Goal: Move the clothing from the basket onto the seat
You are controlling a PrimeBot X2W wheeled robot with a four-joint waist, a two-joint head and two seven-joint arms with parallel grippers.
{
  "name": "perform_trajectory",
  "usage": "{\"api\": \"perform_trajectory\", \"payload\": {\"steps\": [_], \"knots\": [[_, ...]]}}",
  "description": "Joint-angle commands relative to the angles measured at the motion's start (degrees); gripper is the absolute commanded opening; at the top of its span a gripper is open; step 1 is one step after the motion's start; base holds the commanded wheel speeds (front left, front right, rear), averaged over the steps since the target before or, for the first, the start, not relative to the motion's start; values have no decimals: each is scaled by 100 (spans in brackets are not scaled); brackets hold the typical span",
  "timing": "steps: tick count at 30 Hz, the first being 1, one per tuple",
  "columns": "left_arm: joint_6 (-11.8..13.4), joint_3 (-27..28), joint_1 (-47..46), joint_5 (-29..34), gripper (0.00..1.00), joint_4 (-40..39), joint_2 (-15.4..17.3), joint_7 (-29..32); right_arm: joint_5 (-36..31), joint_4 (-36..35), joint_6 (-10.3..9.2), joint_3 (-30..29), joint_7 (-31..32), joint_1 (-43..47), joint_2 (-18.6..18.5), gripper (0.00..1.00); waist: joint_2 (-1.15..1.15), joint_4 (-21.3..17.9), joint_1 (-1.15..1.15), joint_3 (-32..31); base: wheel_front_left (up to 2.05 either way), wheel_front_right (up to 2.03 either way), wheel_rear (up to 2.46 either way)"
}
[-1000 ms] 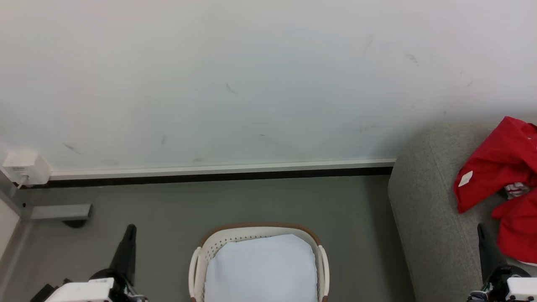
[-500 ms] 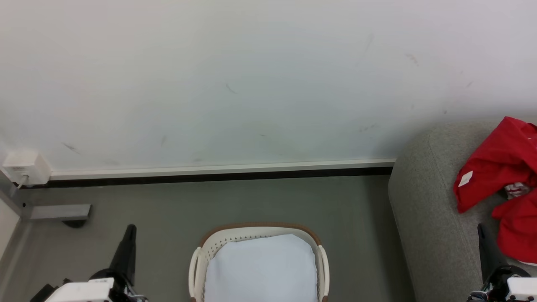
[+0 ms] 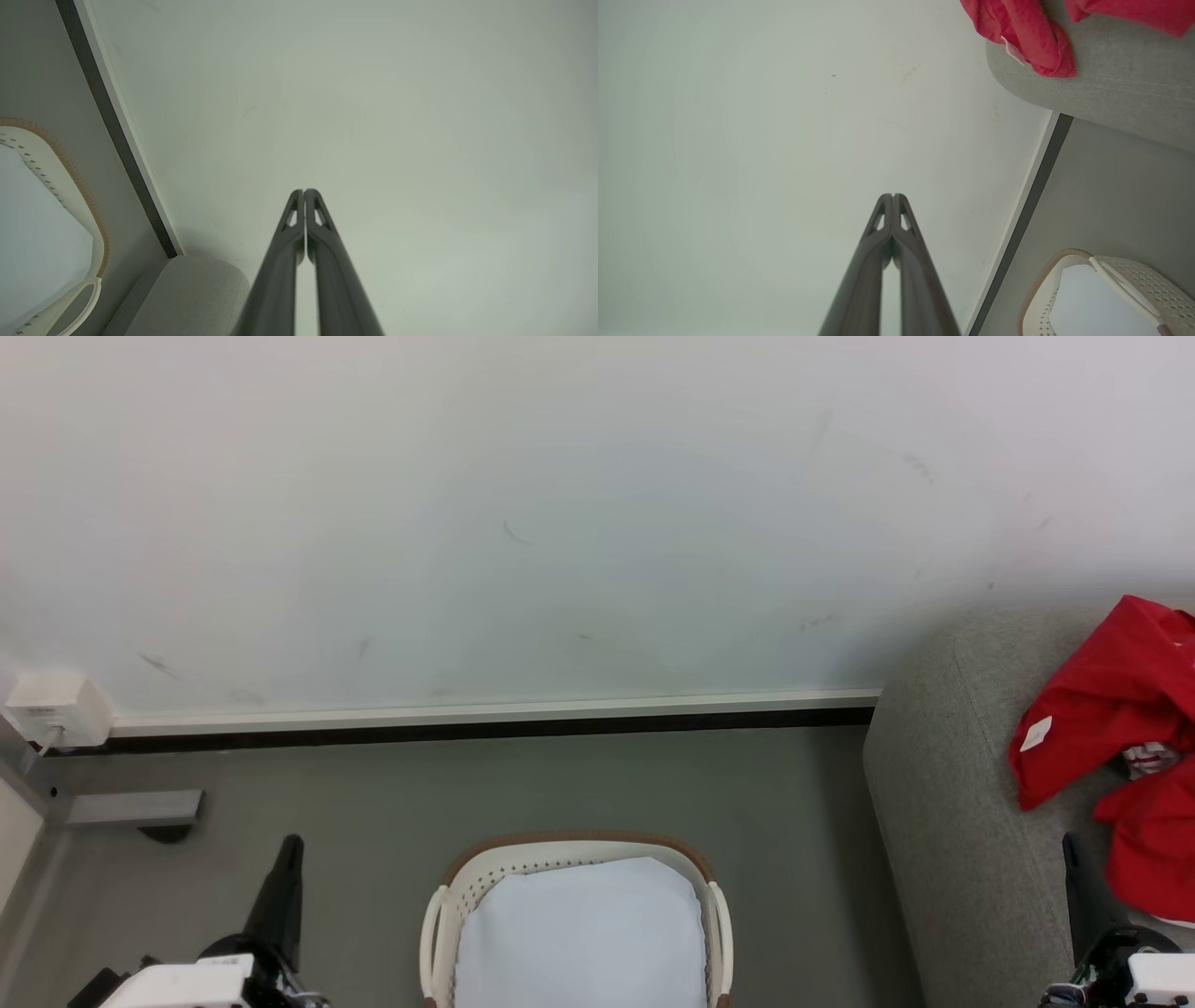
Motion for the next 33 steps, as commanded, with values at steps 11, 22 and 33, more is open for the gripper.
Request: {"api": "perform_trajectory", "payload": {"steps": [11, 22, 33], "knots": [[6, -3, -42, -79, 0, -18, 15, 21, -37, -13, -12, -29, 30, -65, 12, 0, 0, 0, 0, 0, 0, 0, 0], [6, -2, -42, -79, 0, -19, 15, 20, -42, -12, -12, -36, 25, -66, 16, 0, 0, 0, 0, 0, 0, 0, 0], [6, -3, -42, -79, 0, -19, 15, 20, -50, -12, -12, -42, 31, -67, 19, 0, 0, 0, 0, 0, 0, 0, 0]]}}
